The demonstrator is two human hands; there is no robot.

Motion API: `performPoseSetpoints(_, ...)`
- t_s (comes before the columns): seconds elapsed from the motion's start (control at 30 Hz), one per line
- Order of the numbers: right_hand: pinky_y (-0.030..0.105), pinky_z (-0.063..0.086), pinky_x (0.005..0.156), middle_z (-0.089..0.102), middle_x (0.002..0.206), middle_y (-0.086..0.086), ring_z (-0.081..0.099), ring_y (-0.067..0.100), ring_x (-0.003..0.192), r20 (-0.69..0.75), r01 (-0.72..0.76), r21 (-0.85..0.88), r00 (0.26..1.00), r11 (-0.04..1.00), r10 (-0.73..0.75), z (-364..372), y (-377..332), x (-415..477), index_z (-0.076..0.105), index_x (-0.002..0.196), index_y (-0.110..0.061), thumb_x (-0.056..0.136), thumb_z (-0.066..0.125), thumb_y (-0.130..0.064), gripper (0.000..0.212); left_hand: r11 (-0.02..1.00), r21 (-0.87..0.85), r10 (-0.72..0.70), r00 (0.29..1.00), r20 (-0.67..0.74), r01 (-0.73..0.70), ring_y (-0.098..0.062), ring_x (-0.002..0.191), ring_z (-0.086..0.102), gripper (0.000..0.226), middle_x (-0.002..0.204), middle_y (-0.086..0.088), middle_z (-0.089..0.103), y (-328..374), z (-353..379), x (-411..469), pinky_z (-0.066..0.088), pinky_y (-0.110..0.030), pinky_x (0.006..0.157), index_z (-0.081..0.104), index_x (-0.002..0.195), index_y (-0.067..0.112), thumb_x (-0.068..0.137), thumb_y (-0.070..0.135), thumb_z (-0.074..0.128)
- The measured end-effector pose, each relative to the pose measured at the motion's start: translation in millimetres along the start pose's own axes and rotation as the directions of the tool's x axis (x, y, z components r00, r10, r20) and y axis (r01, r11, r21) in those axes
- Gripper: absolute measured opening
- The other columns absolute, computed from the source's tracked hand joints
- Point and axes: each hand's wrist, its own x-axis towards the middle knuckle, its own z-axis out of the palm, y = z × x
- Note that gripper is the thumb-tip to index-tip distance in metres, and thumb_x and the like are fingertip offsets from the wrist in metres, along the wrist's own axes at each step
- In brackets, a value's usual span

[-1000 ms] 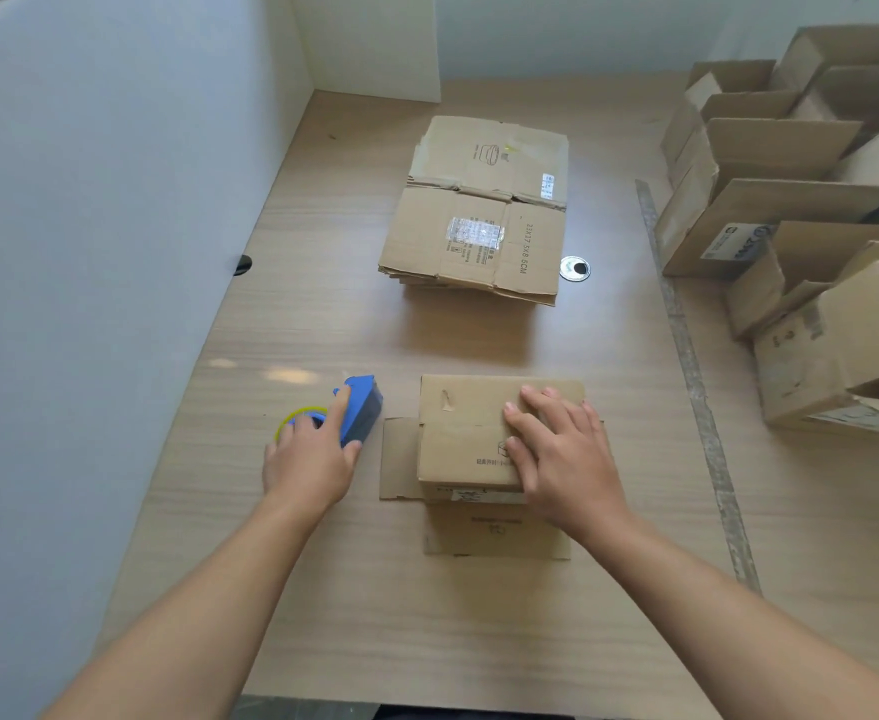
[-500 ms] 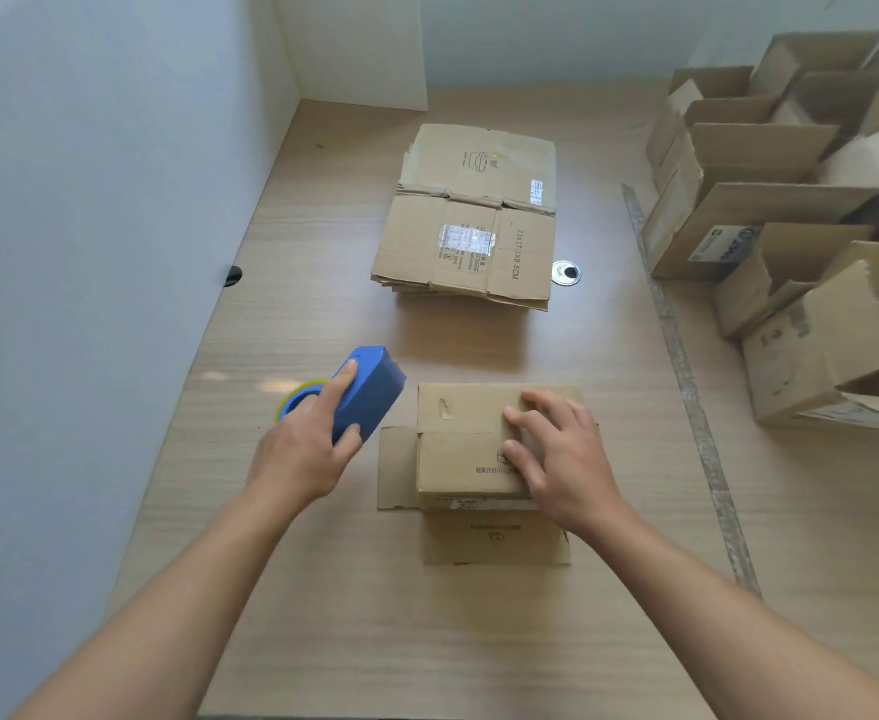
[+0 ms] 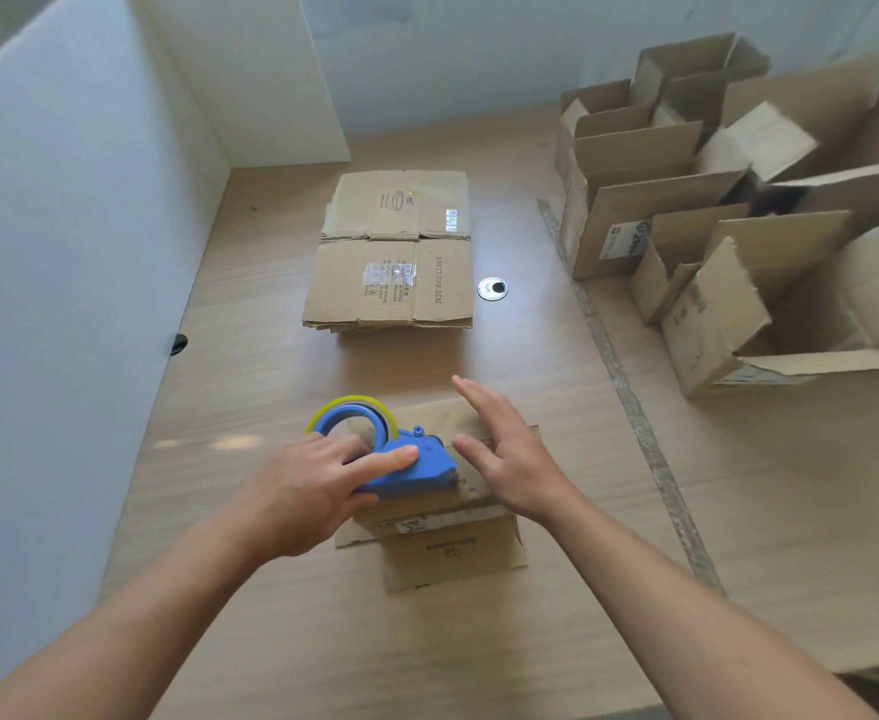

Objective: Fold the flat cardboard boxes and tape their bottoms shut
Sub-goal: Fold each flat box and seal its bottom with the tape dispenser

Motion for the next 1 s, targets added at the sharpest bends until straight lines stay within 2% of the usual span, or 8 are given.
performPoseSetpoints(0.13,0.037,0.030,0.116,0.047,0.146,-0.006,0.040,0.013,0.137,-0.048,-0.054,-0.003,0.997,0.999,0.054,5.1,1.6,3.3,0.071,0.094,-0.017,0.094,0.066,-0.018,0.004,0.999,-0.041,-0.016,0.999,0.036,0.017,-0.017,0.059,0.054,0.052,0.080,0.007,0.058,5.8,-1.2,6.1,0.025,-0.020,0.055,0.043,0.138,0.035,0.086,0.039,0.045)
performPoseSetpoints(0.2,0.034,0.034,0.113,0.050,0.142,-0.010,0.045,0.008,0.133,-0.094,-0.074,0.071,0.992,0.995,0.081,5.1,3.8,2.7,0.070,0.083,-0.009,0.092,0.068,-0.014,0.011,0.997,-0.063,-0.043,0.997,0.061,0.047,-0.018,0.059,0.056,0.054,0.081,0.007,0.058,6.7,0.1,8.5,0.026,-0.020,0.053,0.040,0.140,0.037,0.087,0.041,0.044)
performPoseSetpoints(0.4,0.016,0.038,0.103,0.053,0.129,-0.021,0.051,-0.005,0.124,-0.154,-0.089,0.239,0.980,0.967,0.128,-9.7,-0.8,-7.2,0.068,0.076,-0.007,0.090,0.069,-0.009,0.014,0.977,-0.170,-0.109,0.985,0.133,0.131,-0.022,0.088,0.065,0.062,0.107,0.009,0.065,0.1,10.3,14.1,0.045,-0.028,0.061,0.010,0.140,0.065,0.087,0.054,0.039)
performPoseSetpoints(0.5,0.026,0.048,0.099,0.061,0.124,-0.006,0.062,0.006,0.114,-0.276,-0.117,0.457,0.923,0.882,0.266,-42.2,5.2,-20.9,0.061,0.072,-0.009,0.092,0.064,-0.002,0.022,0.958,-0.229,-0.135,0.977,0.166,0.172,-0.023,0.097,0.063,0.073,0.116,0.009,0.064,-0.1,9.2,13.8,0.047,-0.031,0.071,-0.004,0.133,0.076,0.087,0.050,0.045)
performPoseSetpoints(0.6,0.033,0.054,0.086,0.062,0.117,0.010,0.068,0.019,0.101,-0.251,-0.175,0.700,0.848,0.693,0.467,-71.7,16.0,-32.8,0.054,0.071,-0.009,0.096,0.055,0.001,0.027,0.966,-0.208,-0.125,0.982,0.144,0.154,-0.024,0.094,0.064,0.074,0.115,0.009,0.065,2.1,7.5,15.8,0.046,-0.030,0.069,0.000,0.134,0.075,0.086,0.047,0.049)
performPoseSetpoints(0.7,0.031,0.051,0.069,0.068,0.098,0.013,0.070,0.023,0.088,-0.087,-0.317,0.767,0.810,0.558,0.579,-67.7,15.8,-31.4,0.048,0.079,-0.013,0.099,0.054,-0.008,0.022,0.971,-0.192,-0.118,0.986,0.119,0.140,-0.024,0.091,0.066,0.072,0.113,0.010,0.066,2.9,6.5,16.7,0.043,-0.027,0.065,0.012,0.140,0.062,0.084,0.045,0.054)
performPoseSetpoints(0.83,0.028,0.043,0.057,0.067,0.075,0.004,0.069,0.019,0.068,-0.035,-0.407,0.757,0.756,0.511,0.654,-51.7,18.9,-22.1,0.041,0.080,-0.018,0.096,0.062,-0.014,0.027,0.977,-0.177,-0.101,0.990,0.103,0.118,-0.025,0.087,0.067,0.072,0.112,0.009,0.067,2.5,6.0,15.0,0.042,-0.027,0.064,0.017,0.141,0.057,0.083,0.042,0.057)
performPoseSetpoints(1.0,0.024,0.037,0.049,0.065,0.071,0.004,0.064,0.016,0.059,-0.059,-0.483,0.710,0.685,0.513,0.727,-43.6,29.5,-17.1,0.043,0.084,-0.019,0.096,0.063,-0.014,0.024,0.980,-0.163,-0.098,0.989,0.109,0.115,-0.026,0.088,0.066,0.072,0.115,0.008,0.067,3.2,4.7,17.8,0.043,-0.029,0.066,0.015,0.141,0.057,0.083,0.042,0.056)
